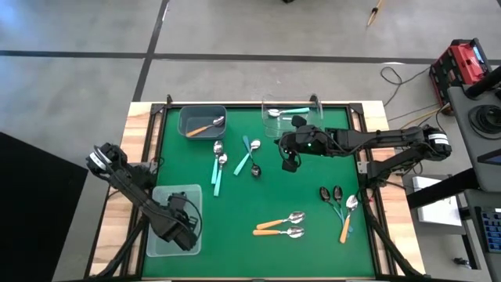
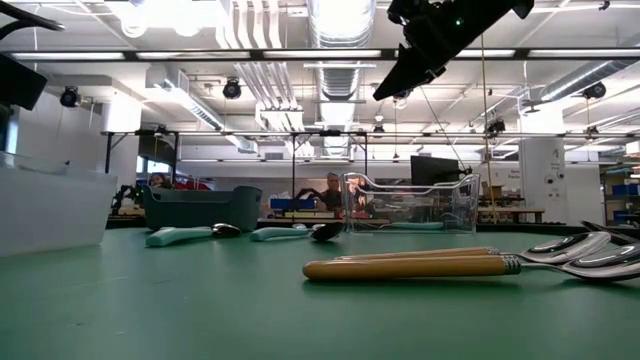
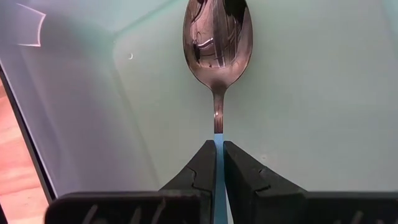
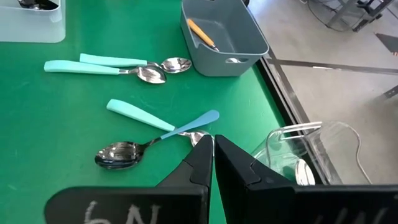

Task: Sort silverware by color (type)
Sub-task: Put the dark blue spoon into the white bin, then put the yellow spoon into the gray bin

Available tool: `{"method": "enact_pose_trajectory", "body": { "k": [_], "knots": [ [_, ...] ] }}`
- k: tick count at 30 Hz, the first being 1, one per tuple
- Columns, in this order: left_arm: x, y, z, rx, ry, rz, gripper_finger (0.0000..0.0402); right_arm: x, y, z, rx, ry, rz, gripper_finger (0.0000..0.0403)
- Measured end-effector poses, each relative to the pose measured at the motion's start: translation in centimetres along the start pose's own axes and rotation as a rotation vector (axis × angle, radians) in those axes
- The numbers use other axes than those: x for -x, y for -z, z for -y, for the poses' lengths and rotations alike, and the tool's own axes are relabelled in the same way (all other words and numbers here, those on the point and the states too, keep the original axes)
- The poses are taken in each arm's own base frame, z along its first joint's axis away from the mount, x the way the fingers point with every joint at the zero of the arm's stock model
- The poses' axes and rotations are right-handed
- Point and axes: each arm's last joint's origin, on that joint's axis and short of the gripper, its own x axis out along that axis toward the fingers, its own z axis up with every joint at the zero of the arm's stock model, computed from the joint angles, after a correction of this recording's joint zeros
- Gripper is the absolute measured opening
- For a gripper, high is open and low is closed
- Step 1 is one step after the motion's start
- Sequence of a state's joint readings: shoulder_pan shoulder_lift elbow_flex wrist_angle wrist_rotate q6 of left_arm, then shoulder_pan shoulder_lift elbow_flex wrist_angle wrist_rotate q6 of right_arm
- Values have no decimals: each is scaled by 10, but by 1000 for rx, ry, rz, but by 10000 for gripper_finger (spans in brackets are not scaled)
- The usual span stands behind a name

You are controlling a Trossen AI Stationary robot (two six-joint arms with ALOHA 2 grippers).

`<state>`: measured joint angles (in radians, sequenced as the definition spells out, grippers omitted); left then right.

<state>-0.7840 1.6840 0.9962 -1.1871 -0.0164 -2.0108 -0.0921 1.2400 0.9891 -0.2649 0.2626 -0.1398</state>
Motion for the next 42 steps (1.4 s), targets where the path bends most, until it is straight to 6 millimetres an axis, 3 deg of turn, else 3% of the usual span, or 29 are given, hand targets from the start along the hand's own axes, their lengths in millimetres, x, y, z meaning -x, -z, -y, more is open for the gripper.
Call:
{"method": "enact_pose_trajectory", "body": {
  "k": [26,42],
  "knots": [
    [0,0,1,4,7,-1,7,-1,3,-1,-9,-1,-8,9],
    [0,0,1,-20,9,1,50,-1,3,-1,-7,-2,-8,9]
  ]
}}
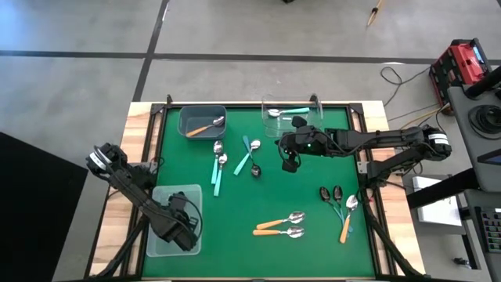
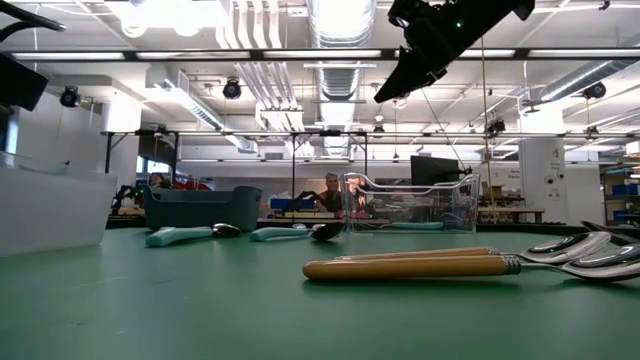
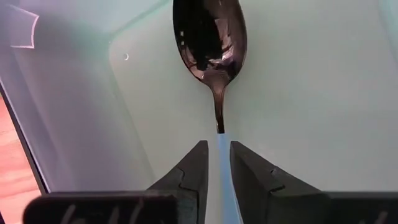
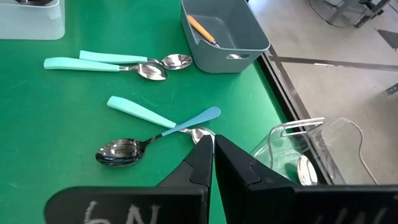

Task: Sort silverware by color (type)
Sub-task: Put the yellow spoon into the gray bin

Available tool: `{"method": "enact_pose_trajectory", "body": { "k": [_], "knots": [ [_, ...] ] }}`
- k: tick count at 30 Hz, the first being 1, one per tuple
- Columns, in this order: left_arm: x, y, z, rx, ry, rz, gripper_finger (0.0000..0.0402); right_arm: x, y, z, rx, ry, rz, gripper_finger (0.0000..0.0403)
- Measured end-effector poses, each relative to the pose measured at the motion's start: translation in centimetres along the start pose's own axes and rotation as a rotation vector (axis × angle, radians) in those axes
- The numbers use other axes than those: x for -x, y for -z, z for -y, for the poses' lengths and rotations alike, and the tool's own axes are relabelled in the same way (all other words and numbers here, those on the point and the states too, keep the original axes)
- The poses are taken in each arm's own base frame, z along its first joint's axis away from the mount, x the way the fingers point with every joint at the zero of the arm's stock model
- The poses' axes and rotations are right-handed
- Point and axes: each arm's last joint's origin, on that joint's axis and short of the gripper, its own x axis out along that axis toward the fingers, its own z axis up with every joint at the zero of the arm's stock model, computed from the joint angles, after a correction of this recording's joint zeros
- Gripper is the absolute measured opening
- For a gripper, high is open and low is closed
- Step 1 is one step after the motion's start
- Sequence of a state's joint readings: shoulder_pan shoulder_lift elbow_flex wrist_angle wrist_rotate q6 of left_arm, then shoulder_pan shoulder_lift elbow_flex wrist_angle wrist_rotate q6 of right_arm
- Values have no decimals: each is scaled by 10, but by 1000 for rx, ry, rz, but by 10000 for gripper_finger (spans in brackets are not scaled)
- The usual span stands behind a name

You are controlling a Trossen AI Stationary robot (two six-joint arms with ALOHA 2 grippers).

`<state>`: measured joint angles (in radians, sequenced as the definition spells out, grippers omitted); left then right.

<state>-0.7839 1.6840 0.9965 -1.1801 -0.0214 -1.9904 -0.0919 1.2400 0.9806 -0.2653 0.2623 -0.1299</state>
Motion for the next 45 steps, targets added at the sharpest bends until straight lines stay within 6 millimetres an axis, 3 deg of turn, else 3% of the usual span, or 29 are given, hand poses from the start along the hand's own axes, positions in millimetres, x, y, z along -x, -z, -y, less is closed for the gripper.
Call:
{"method": "enact_pose_trajectory", "body": {
  "k": [5,12,16,22,29,40,45],
  "knots": [
    [16,-1,3,-62,54,38,51,0,0,0,-12,0,0,9],
    [67,-10,4,-238,123,208,50,0,0,-1,-24,-5,2,9],
    [96,-27,9,-357,237,360,50,1,-1,-3,-22,-16,6,9],
    [121,-57,10,-555,353,585,35,2,-2,-6,-56,-26,15,9],
    [120,-95,1,-700,412,775,5,-1,-1,-9,-125,-32,6,9],
    [87,-140,-17,-860,646,972,1,-8,-1,-11,-282,-35,-21,9],
    [78,-163,-29,-859,692,1108,1,-8,2,-14,-376,-125,-62,9]
  ]
}}
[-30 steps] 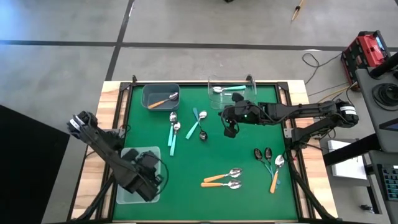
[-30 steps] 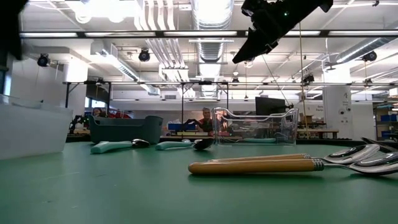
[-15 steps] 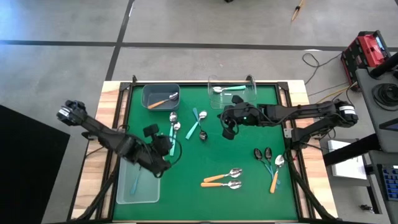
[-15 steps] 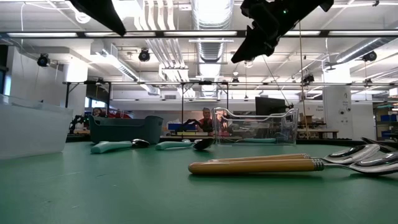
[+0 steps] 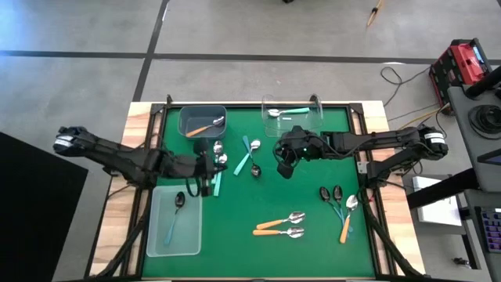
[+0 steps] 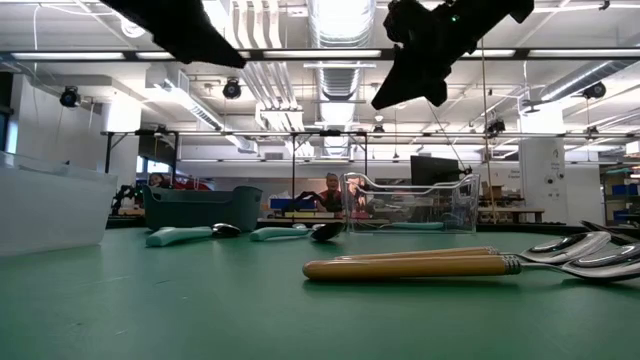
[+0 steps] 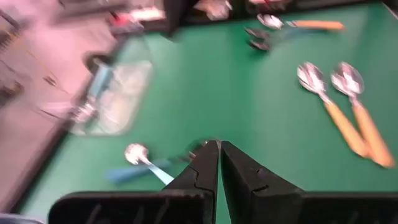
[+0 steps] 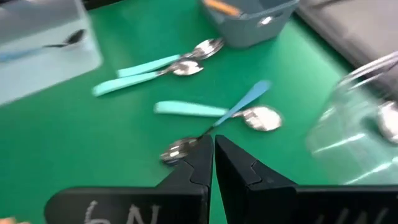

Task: Sort silverware by color (type)
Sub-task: Put the yellow spoon into the gray bin

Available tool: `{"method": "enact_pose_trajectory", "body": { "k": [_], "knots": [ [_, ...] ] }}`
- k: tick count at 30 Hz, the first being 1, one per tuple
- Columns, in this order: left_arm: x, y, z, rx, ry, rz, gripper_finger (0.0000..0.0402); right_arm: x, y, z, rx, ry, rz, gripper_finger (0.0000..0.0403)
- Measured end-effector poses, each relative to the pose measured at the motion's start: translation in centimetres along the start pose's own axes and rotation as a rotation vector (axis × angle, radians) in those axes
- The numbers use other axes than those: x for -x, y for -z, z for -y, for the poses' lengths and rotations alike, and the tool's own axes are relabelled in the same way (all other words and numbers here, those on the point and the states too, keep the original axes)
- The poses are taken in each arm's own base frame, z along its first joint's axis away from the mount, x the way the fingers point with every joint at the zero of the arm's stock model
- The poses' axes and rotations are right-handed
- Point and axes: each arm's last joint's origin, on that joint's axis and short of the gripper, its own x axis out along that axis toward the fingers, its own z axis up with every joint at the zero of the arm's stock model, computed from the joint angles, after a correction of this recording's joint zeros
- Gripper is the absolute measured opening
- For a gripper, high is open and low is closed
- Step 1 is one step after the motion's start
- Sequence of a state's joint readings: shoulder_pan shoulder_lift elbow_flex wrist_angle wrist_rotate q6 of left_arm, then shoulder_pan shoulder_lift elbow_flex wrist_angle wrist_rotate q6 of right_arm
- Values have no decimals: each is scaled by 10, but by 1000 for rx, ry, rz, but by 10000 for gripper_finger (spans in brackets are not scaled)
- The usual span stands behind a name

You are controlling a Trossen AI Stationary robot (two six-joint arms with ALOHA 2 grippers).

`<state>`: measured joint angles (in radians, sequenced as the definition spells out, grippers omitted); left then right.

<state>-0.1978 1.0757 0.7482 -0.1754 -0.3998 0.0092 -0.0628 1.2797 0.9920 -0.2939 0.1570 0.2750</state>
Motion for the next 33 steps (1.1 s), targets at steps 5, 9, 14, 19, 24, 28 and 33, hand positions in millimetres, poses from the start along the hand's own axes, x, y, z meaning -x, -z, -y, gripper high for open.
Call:
{"method": "enact_pose_trajectory", "body": {
  "k": [5,9,14,19,24,28,33],
  "knots": [
    [1,-7,-28,-43,-79,95,1,0,2,-2,-119,-90,-45,9],
    [3,-16,-45,-109,33,193,1,0,4,-3,-188,-98,-71,9],
    [1,-20,-63,-181,215,318,1,1,6,-4,-249,-91,-88,9],
    [-2,-20,-81,-218,161,344,1,1,8,-3,-343,-81,-119,9],
    [-2,-20,-97,-241,77,360,1,2,16,-3,-455,-73,-210,9],
    [-2,-18,-109,-253,18,361,1,4,23,-7,-544,-42,-277,9],
    [0,-18,-121,-249,-39,368,1,7,31,-17,-640,-29,-339,9]
  ]
}}
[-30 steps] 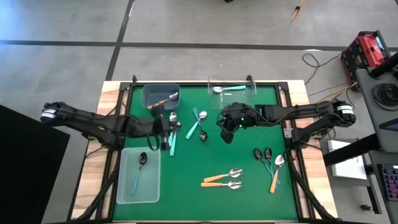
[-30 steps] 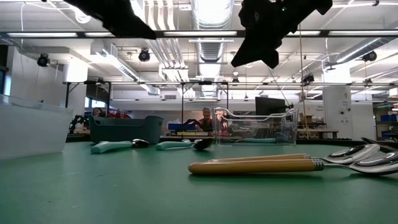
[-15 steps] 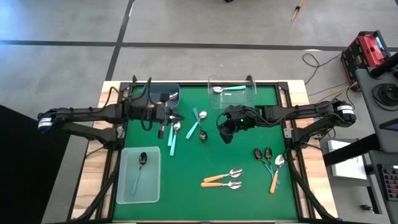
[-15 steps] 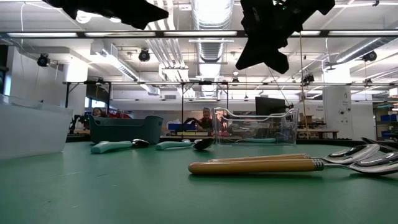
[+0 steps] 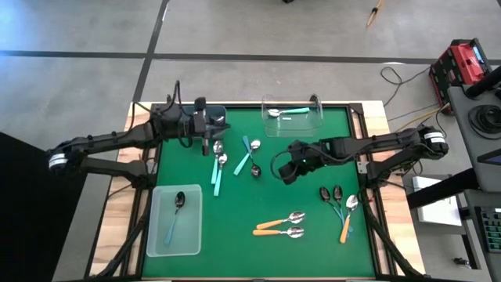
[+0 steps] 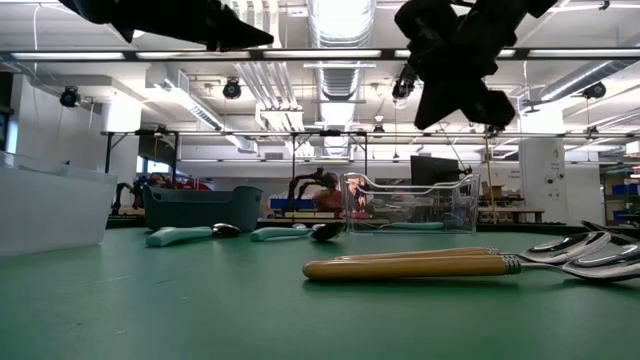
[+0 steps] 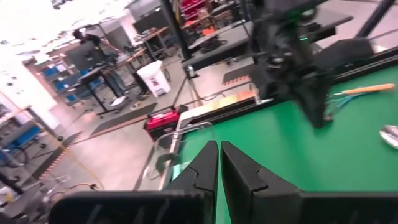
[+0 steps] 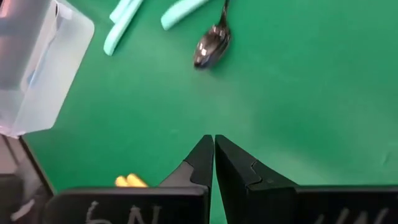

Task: Sort silverware by color (type)
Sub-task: Put the yellow spoon into the gray bin

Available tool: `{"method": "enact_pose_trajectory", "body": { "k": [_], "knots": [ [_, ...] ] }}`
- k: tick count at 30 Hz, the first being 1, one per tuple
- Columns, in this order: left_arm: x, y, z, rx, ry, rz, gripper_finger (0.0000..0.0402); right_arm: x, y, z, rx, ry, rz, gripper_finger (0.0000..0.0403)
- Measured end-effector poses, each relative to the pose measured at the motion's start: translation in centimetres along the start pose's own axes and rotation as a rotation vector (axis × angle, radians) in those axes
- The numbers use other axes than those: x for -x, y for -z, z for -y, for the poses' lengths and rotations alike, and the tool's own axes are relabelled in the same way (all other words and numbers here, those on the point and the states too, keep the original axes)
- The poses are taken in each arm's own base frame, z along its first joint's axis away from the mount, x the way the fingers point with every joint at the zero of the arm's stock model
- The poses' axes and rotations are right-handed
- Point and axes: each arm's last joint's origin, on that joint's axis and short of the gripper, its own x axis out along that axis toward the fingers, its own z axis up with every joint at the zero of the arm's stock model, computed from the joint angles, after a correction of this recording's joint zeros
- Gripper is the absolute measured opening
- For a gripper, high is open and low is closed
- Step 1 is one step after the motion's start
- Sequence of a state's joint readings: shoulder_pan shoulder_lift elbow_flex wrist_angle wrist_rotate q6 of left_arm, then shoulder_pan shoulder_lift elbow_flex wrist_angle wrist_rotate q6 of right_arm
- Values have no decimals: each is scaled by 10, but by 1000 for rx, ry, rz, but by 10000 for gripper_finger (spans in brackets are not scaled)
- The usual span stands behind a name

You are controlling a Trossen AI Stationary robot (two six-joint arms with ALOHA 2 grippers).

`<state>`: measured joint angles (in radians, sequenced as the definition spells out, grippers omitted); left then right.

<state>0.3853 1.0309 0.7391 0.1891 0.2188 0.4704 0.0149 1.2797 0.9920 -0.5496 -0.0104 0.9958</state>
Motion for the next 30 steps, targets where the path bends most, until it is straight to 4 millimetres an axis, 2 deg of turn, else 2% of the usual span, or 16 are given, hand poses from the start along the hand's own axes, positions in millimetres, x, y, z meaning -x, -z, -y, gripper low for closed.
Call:
{"method": "enact_pose_trajectory", "body": {
  "k": [7,15,30],
  "knots": [
    [1,1,-5,-82,-25,3,1,0,20,-12,-106,-24,-48,9],
    [1,0,-5,-151,-28,6,1,2,44,-21,-148,-26,-140,9],
    [1,1,-6,-177,-64,-18,1,13,96,1,-374,349,-403,9]
  ]
}}
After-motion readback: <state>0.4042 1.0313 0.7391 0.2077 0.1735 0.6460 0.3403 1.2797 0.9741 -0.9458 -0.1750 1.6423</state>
